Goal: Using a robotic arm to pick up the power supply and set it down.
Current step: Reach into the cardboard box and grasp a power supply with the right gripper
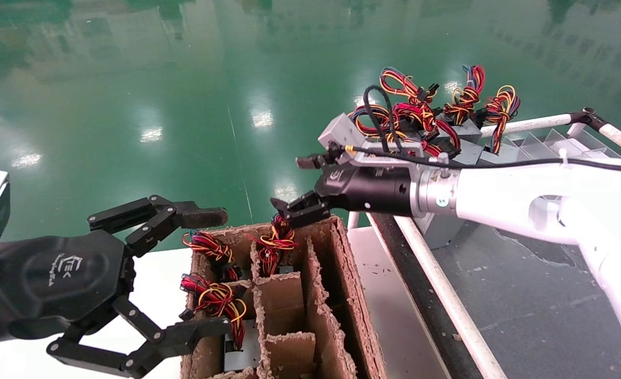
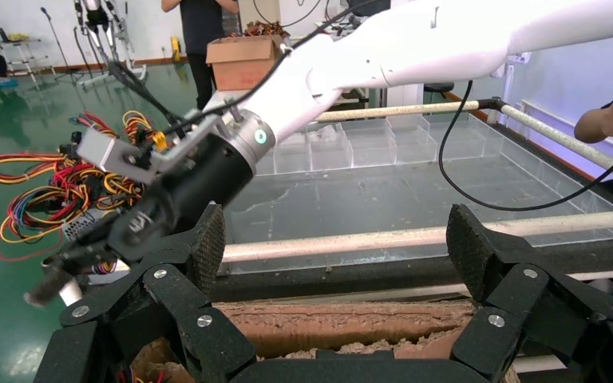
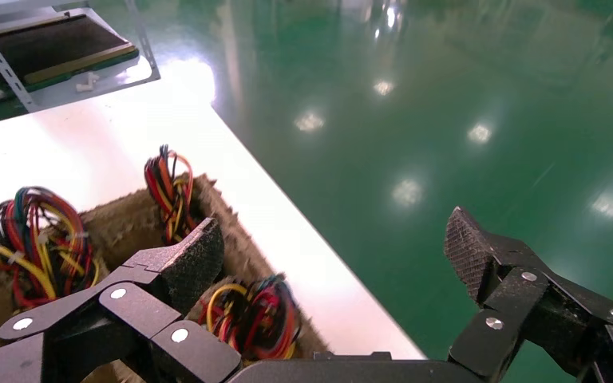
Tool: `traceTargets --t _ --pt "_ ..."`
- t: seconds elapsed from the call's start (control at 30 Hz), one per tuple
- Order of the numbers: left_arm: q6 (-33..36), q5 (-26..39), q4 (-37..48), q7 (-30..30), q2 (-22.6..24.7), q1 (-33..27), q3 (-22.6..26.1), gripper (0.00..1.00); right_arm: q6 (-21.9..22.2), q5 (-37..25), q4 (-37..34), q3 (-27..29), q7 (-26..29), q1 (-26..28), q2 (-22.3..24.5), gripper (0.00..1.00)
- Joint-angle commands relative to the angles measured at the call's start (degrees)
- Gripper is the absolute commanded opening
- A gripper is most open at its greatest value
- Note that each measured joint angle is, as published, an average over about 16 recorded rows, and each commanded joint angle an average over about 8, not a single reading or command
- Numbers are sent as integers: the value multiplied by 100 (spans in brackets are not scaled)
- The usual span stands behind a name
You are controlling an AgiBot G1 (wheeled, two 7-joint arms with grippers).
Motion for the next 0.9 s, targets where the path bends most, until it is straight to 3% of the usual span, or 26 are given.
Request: traceTargets --t 0.03,0.5,0.6,0.77,0.83,0.9 --pt "0 0 0 0 0 0 0 100 -3 -3 -17 -24 68 -47 -17 100" --pt "0 0 0 0 0 0 1 100 27 -130 102 -316 515 -152 3 97" --pt "0 0 0 0 0 0 1 100 50 -127 99 -348 541 -164 6 70" --pt "0 -1 0 0 0 0 1 100 150 -113 115 -393 527 -197 0 10" --pt "0 -1 0 0 0 0 1 100 222 -104 133 -409 505 -213 -5 2" --pt "0 -1 0 0 0 0 1 100 299 -90 156 -425 484 -228 -10 0"
